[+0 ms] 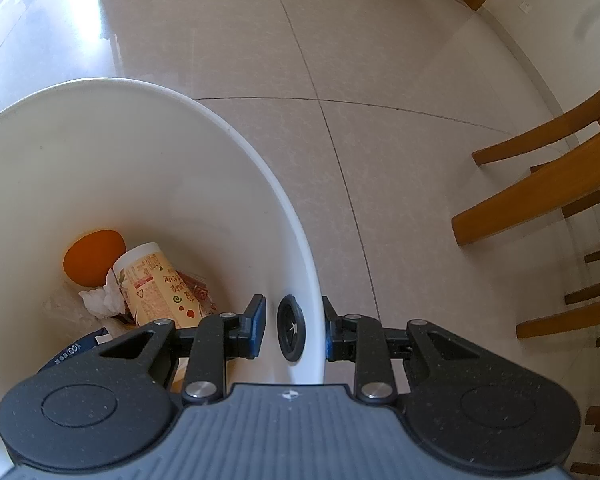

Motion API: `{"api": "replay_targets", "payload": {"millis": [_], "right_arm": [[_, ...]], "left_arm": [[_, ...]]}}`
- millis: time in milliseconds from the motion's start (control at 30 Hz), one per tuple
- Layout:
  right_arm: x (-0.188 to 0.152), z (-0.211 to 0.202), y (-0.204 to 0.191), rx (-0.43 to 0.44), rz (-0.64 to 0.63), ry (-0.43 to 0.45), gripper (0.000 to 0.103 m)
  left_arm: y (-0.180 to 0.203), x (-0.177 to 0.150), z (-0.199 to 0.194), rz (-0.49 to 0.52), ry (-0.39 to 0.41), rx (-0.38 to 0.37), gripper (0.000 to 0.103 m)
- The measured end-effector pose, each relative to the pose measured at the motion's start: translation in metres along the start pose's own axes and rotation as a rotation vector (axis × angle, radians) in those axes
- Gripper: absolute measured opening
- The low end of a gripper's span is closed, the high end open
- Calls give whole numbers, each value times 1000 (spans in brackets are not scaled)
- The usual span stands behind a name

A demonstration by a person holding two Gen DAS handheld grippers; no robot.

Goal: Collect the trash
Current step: 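Carry the crumpled paper over the bin and open the left gripper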

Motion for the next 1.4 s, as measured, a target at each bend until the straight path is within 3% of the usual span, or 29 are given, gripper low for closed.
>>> {"api": "replay_targets", "payload": {"millis": [233,433,500,533,567,667,867,1000,1233,1400], "right_arm": [[0,0,0,3,8,-2,32],[1,-1,0,10,13,-5,31],[1,-1,1,14,19,-6,31],[1,-1,1,15,19,-6,31],[1,-1,1,16,20,-6,31],[1,-1,1,25,29,-10,32],[1,-1,1,43,29,-11,32],[0,-1,1,51,34,-16,31],[-2,-3,2,55,31,-21,32],[-4,-10,3,62,34,-18,32]], "left_arm": [[39,65,-116,113,145,-114,49],[83,131,-131,160,261,-228,53],[96,144,-129,156,265,-260,66],[102,148,-124,152,256,-262,79],[108,144,-128,147,253,-257,85],[119,148,-121,153,261,-241,92],[114,135,-110,160,263,-135,99],[108,127,-110,140,253,-77,100],[105,113,-118,82,245,-50,101],[101,105,-121,57,234,44,101]]}}
Point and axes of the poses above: each gripper's, at about its wrist camera, not at the fingertips, and z roughly the way its jaws point, y to its right, x to its top, the point moved 10 cm from there along z, roughly the way its jaws point, and after that the axes turned 14 degrees about z, right-handed, at the moved point
